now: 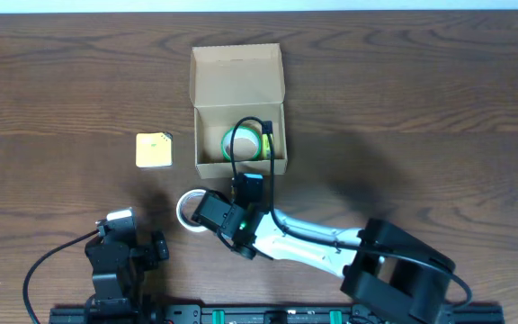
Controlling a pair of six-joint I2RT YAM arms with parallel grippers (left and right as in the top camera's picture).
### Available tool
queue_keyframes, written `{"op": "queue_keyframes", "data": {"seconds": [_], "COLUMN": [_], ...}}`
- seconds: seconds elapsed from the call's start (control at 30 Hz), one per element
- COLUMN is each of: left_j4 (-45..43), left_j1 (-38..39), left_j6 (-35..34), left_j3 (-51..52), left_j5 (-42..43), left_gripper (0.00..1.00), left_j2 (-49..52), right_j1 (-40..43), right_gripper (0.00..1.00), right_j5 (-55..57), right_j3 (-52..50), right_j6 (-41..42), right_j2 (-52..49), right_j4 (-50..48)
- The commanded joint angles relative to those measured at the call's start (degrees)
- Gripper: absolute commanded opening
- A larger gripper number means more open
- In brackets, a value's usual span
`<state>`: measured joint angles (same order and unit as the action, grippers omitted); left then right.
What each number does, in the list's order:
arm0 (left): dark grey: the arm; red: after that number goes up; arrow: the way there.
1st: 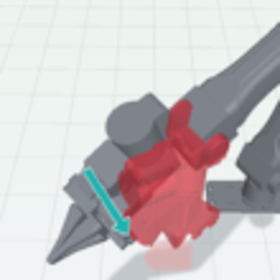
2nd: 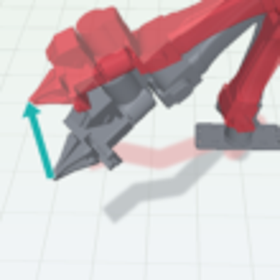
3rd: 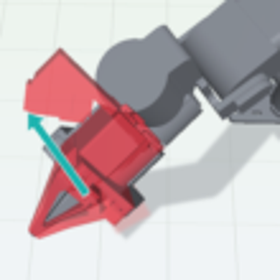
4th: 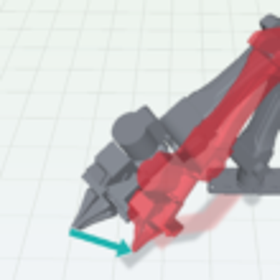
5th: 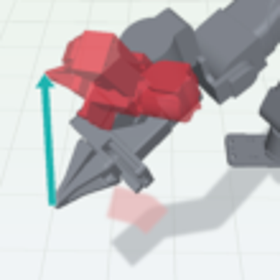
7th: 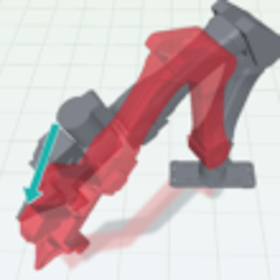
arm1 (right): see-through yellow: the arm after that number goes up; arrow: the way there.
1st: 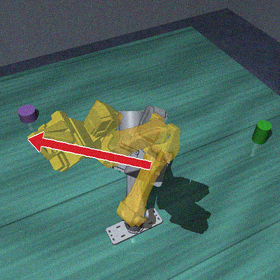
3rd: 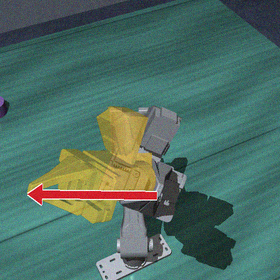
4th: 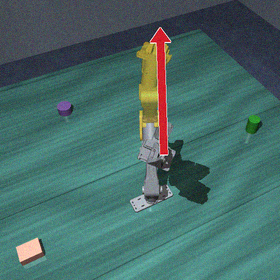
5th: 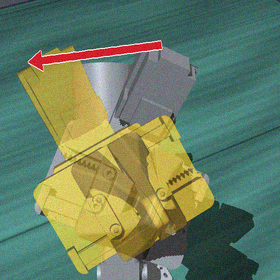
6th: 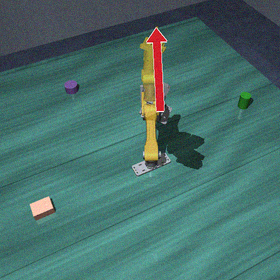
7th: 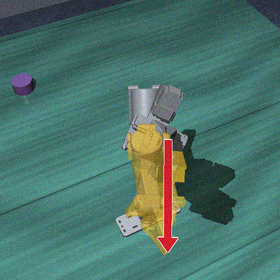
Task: Pack container
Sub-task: 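Lower the right gripper onto the correction tape dispenser and grasp it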
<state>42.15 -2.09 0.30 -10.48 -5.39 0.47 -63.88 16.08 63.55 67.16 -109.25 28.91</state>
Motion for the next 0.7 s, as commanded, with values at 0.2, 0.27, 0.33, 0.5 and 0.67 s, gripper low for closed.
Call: {"op": "queue_keyframes", "data": {"seconds": [0.2,0.27,0.33,0.5,0.67], "left_j4": [0.9,0.9,0.9,0.9,0.9], "left_j1": [0.2,0.2,0.2,0.2,0.2], "left_j6": [0.8,0.8,0.8,0.8,0.8], "left_j3": [1.0,1.0,1.0,1.0,1.0], "left_j5": [-0.8,-0.8,-0.8,-0.8,-0.8], "left_gripper": [0.95,0.95,0.95,0.95,0.95], "left_j2": [-0.3,-0.3,-0.3,-0.3,-0.3], "right_j1": [0.5,0.5,0.5,0.4,0.4], "right_gripper": [0.66,0.58,0.47,0.39,0.39], "right_j5": [-4.5,-4.5,-4.5,-5.2,-6.1], "right_j3": [-1.4,-1.4,-1.4,-1.4,-1.3], "right_j6": [-2.6,-3.0,-3.0,-4.7,-5.7], "right_j2": [-5.2,-5.2,-5.2,-5.2,-4.5], "right_j4": [1.6,2.2,3.4,5.4,8.2]}}
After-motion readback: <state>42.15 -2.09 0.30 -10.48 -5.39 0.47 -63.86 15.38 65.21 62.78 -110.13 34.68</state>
